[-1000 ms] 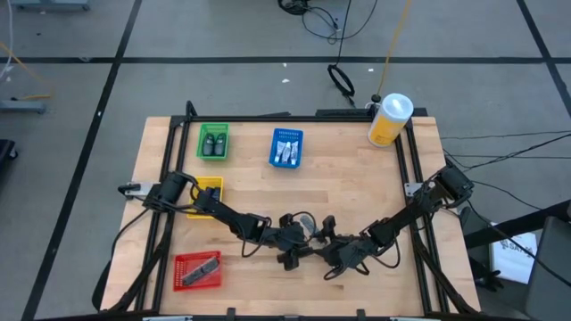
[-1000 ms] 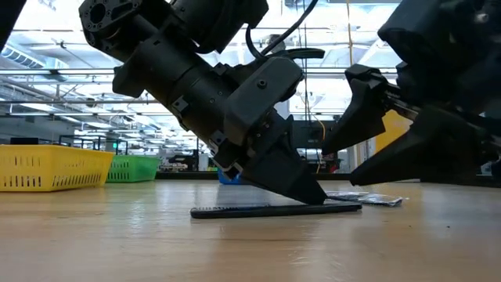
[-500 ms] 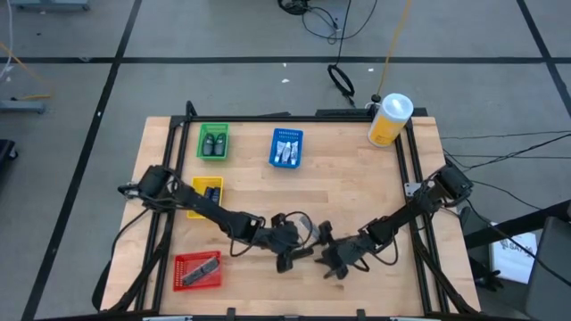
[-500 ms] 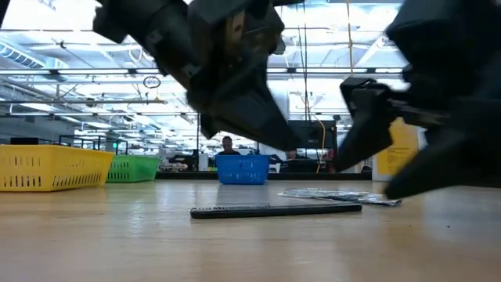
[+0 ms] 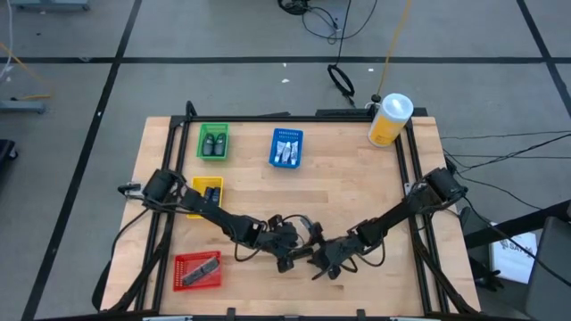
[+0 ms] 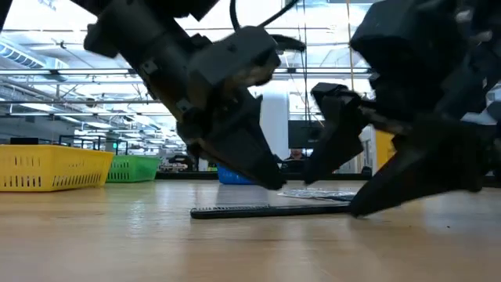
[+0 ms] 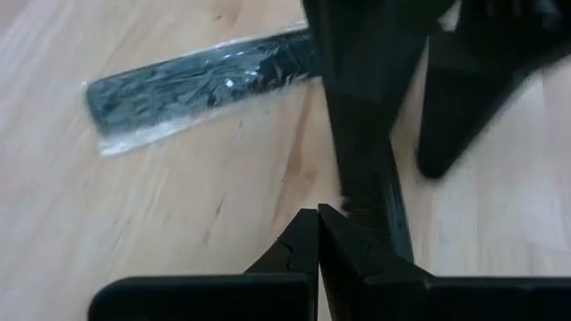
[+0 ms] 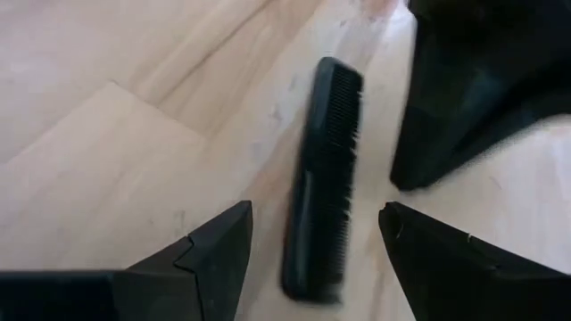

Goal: Pick & Place Travel size toiletries
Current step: Put the black comb in the red basket

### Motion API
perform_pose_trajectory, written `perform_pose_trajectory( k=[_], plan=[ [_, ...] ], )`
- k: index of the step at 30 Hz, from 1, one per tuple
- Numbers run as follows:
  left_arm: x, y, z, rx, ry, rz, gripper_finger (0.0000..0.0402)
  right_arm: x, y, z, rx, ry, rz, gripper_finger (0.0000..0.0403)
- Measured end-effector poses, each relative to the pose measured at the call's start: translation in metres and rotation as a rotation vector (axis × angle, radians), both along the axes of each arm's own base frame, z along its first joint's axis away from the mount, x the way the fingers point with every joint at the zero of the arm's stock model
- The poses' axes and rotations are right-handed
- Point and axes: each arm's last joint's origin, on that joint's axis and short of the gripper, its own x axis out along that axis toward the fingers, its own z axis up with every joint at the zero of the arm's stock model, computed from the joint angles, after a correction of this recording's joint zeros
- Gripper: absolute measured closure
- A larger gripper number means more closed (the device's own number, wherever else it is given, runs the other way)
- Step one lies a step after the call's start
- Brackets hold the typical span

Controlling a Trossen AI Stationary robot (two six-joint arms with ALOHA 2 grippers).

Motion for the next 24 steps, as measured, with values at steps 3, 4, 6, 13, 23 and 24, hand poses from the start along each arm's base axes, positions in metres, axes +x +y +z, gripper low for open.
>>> perform_pose_trajectory(
  k=[3, 4, 6, 13, 23, 24],
  plan=[
    [0.002, 0.000, -0.007, -0.008, 0.007, -0.005, 0.0396, 0.004, 0.002, -0.004, -0.006, 0.000, -0.006, 0.0163],
    [0.002, 0.000, -0.009, -0.016, 0.011, -0.013, 0.0395, 0.006, 0.002, -0.005, -0.006, 0.004, -0.009, 0.0163],
    [0.004, 0.001, -0.013, -0.020, 0.008, -0.018, 0.0398, 0.007, 0.000, -0.009, -0.007, 0.012, -0.020, 0.0163],
    [0.008, 0.004, -0.020, -0.050, 0.012, -0.042, 0.0397, 0.007, -0.003, -0.010, -0.064, 0.010, -0.082, 0.0164],
    [0.009, 0.005, -0.033, -0.065, 0.039, -0.067, 0.0399, 0.001, 0.002, -0.011, -0.187, -0.026, -0.130, 0.0193],
    [0.010, 0.005, -0.034, -0.065, 0.032, -0.069, 0.0398, 0.000, 0.003, -0.011, -0.203, -0.033, -0.133, 0.0196]
  ],
)
